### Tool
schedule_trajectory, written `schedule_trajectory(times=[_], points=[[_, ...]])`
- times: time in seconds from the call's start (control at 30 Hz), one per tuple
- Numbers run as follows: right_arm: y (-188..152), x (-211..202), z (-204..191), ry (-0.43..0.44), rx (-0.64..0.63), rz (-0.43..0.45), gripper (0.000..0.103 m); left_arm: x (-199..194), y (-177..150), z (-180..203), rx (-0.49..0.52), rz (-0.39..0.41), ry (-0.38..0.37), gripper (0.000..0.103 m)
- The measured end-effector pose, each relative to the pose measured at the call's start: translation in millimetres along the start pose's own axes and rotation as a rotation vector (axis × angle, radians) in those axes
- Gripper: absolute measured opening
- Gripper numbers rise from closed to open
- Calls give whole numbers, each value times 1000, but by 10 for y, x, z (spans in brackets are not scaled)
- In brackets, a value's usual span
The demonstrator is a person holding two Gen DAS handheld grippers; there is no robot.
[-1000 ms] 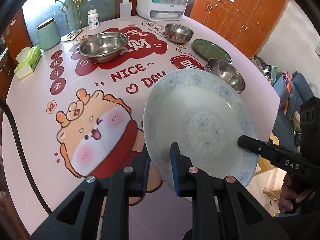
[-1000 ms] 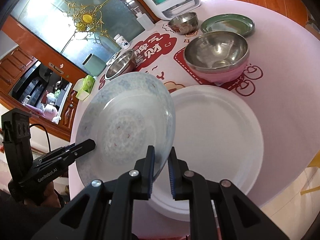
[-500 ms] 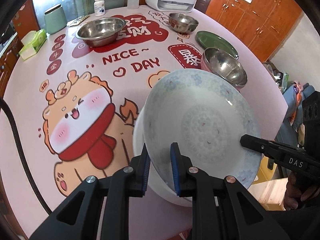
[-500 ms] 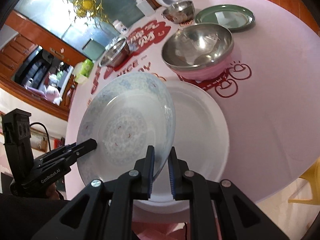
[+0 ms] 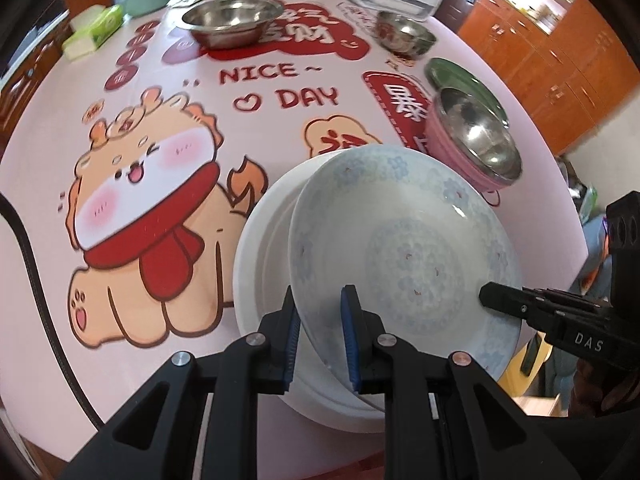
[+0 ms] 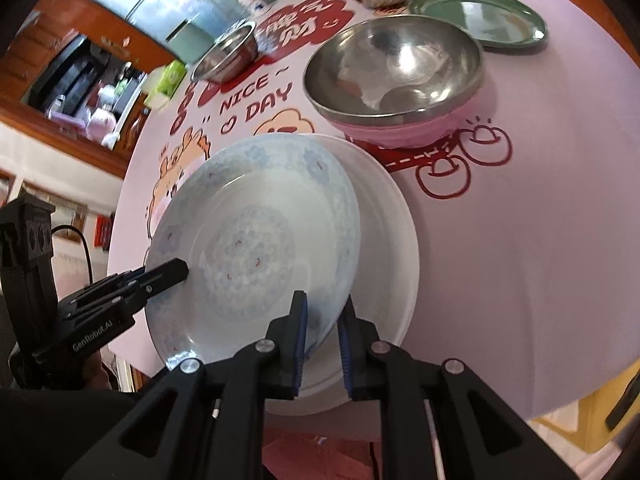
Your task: Organize plates and bowls
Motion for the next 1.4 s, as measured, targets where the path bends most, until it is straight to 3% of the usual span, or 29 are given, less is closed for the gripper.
schedule_trajectory(times=[0.53, 0.77, 1.17, 1.4], points=[[158, 182, 40, -1, -107, -127, 16, 172, -90, -15, -113, -42, 53, 17], [108, 250, 51, 15, -129, -168, 17, 120, -131, -85, -160, -18, 88, 19], [102, 270, 15, 21, -179, -173, 19, 45, -207, -14, -183, 15, 154, 24], [85, 236, -15, 12, -190, -169, 24, -75, -211, -18, -180, 45, 145, 24]])
Point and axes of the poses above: each gripper's, at about its wrist camera, not at the fingertips, and x roughly the way its jaws point, z to its right, y to its top, the point moved 1 cm from there along x, roughly the way its jaws point, and after that the axes turned 2 degrees about x, right-handed, at the moved point
